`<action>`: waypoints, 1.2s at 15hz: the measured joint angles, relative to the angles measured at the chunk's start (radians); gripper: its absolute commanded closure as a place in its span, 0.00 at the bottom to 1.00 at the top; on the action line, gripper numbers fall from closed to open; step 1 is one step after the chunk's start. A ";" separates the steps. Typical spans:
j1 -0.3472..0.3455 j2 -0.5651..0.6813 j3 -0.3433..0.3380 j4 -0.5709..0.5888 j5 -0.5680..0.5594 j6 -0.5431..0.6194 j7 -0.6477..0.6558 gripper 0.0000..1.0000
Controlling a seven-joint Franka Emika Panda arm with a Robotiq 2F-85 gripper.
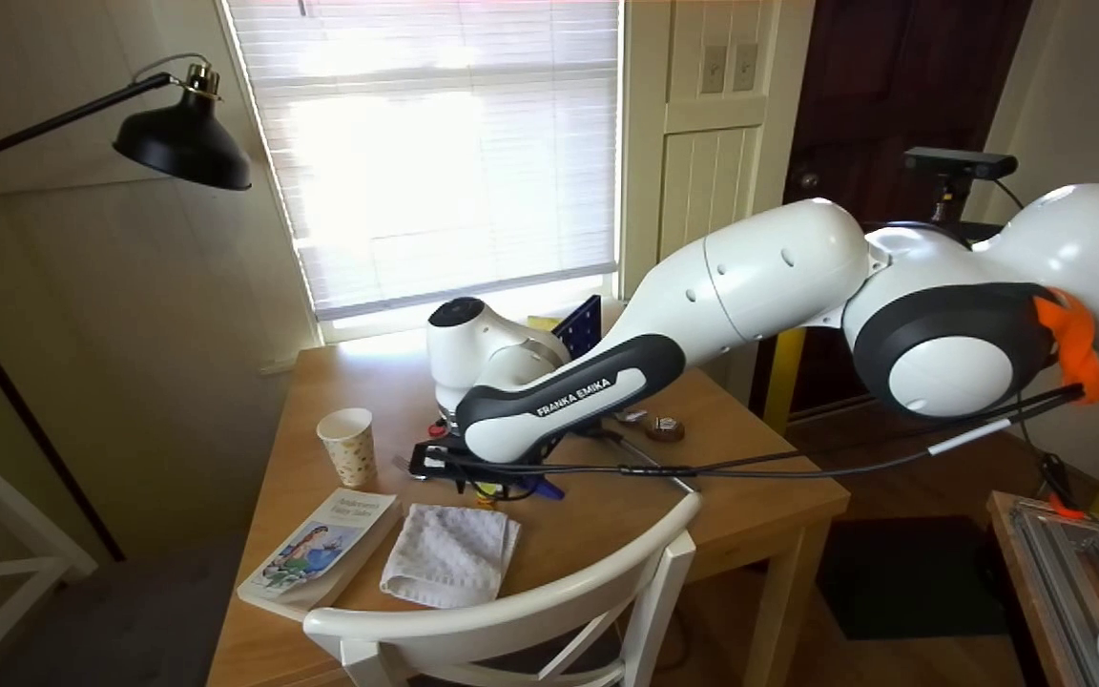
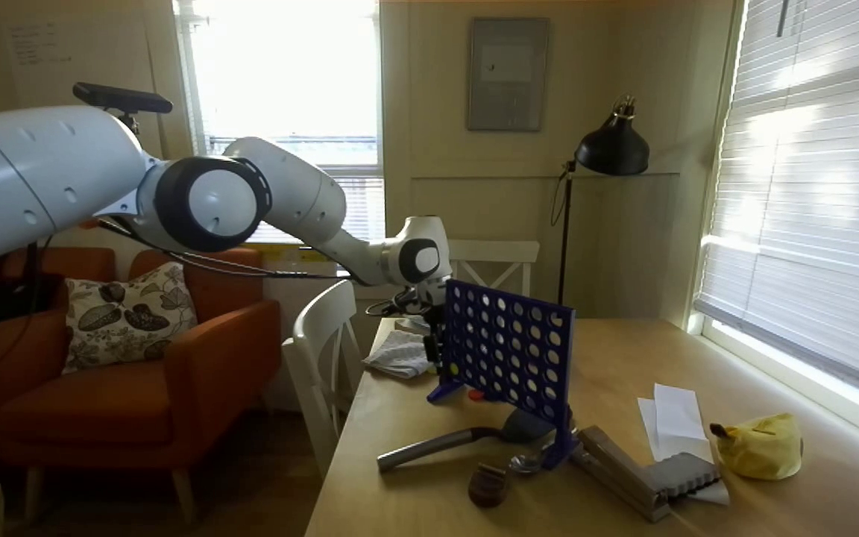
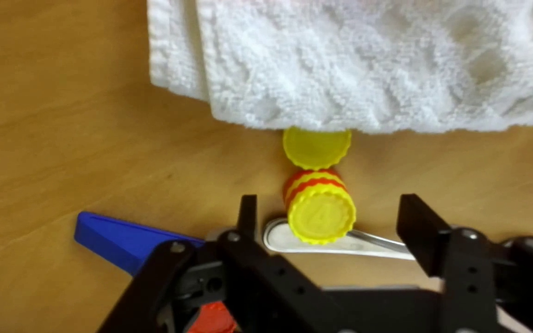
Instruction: Move the board forward, then move the discs to the right
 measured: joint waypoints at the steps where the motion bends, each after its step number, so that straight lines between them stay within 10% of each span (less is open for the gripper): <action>1: 0.000 0.005 0.000 0.002 0.001 0.004 -0.003 0.59; 6: -0.001 0.012 0.000 0.008 0.002 0.015 -0.012 0.89; 18: -0.019 -0.063 0.064 -0.034 0.003 0.041 -0.117 0.89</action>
